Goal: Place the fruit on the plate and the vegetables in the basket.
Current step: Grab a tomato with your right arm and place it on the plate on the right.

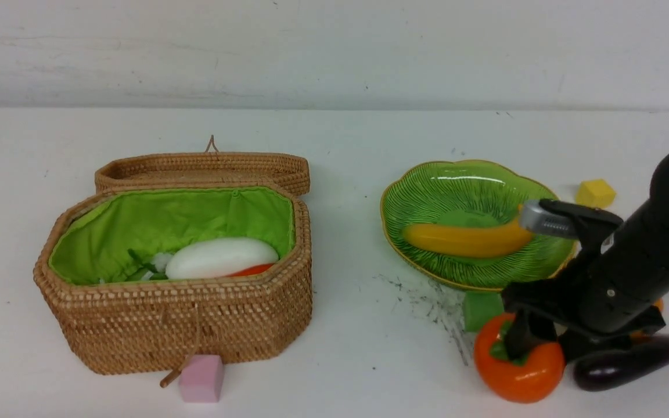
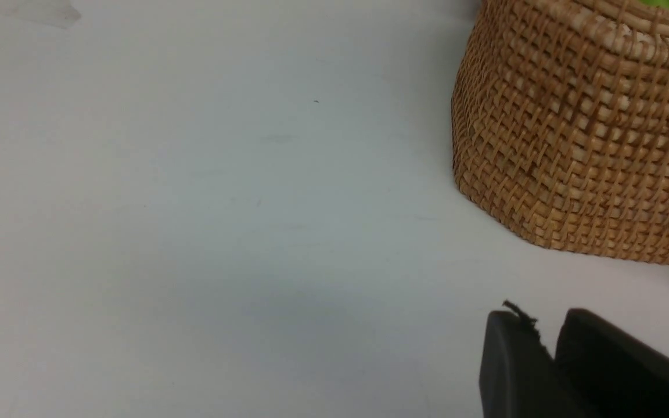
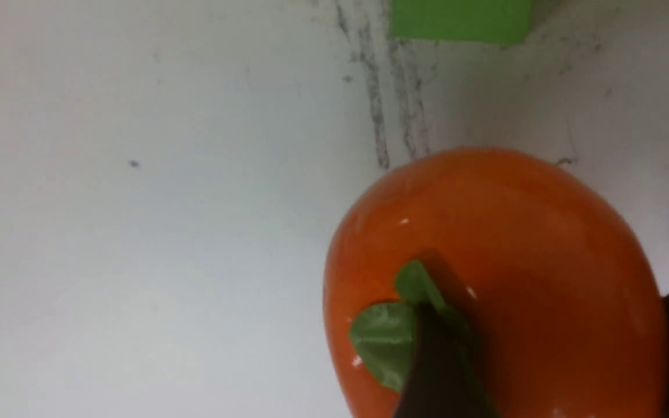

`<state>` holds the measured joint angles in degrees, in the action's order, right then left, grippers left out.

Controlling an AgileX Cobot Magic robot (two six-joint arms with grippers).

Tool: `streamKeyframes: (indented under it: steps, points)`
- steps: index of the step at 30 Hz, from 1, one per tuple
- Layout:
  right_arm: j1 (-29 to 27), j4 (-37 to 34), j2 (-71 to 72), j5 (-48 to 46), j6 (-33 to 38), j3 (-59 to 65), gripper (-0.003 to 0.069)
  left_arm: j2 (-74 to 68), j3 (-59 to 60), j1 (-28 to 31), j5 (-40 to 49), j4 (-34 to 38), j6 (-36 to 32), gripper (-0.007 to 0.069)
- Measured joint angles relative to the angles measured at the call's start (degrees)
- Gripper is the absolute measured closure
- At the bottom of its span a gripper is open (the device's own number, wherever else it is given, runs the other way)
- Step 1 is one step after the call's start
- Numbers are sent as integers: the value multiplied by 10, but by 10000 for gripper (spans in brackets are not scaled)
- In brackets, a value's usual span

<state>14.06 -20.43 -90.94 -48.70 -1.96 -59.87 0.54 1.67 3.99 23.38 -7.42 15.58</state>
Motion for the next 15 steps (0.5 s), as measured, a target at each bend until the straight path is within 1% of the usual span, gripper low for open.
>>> streamKeyframes:
  steps: [5, 8, 15]
  points:
    - [-21, 0, 22, -35, 2, -57, 195, 0, 0, 0, 0, 0, 0, 510]
    - [-43, -18, 22, -40, 20, -97, 195, 0, 0, 0, 0, 0, 0, 506]
    - [-63, -82, -6, 5, 59, -165, 195, 0, 0, 0, 0, 0, 0, 498]
